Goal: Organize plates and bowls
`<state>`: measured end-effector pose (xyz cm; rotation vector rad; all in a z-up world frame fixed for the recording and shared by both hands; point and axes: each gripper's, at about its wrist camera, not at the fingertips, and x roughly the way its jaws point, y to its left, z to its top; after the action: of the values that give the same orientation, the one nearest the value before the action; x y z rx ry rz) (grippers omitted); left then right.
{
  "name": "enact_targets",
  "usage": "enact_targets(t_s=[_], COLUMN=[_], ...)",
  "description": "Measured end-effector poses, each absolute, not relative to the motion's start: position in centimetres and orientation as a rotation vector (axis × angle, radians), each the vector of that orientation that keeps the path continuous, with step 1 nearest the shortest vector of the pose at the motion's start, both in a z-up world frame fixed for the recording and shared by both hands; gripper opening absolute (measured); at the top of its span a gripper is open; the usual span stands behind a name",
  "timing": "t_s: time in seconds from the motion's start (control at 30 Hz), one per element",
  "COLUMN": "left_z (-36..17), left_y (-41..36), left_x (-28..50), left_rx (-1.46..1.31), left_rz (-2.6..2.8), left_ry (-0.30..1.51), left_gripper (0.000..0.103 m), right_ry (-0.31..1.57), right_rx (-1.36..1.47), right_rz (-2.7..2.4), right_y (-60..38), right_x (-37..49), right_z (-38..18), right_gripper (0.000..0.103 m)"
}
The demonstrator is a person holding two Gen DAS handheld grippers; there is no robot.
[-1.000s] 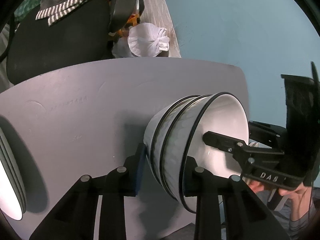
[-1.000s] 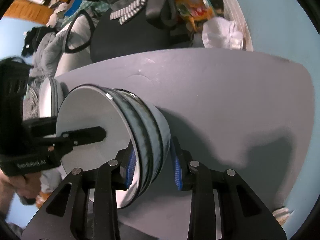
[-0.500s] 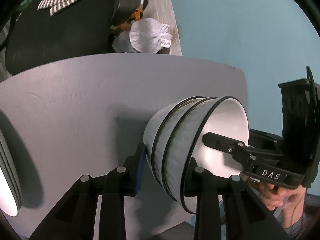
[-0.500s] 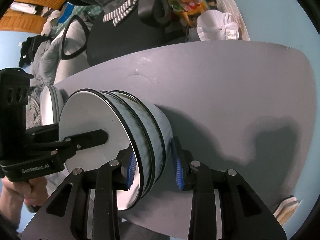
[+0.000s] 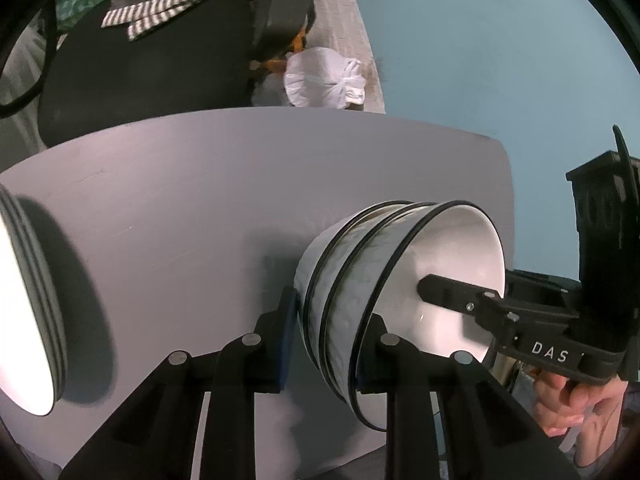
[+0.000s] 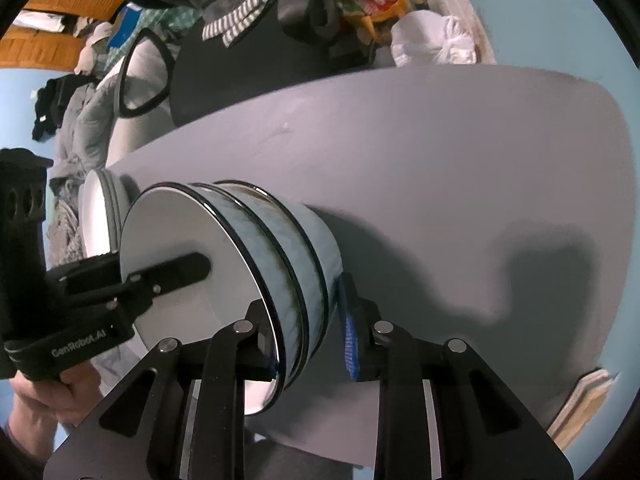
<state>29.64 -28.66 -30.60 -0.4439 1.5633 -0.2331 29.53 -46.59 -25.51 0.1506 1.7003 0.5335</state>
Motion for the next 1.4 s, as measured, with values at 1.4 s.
enact_targets(t_s=[1.4], left_z=[-32.0], left_y=[-21.5], left_x=[23.2], left_rx=[-0.627], left_rz=[-0.208], left_ry=[1.537], left_gripper=[0.044], right_ry=[1.717], right_rx=[0.113], right_rz=[0.663], right_y=[-40.0], right_x=[26.6], right_z=[-26.4], right_gripper=[0.038])
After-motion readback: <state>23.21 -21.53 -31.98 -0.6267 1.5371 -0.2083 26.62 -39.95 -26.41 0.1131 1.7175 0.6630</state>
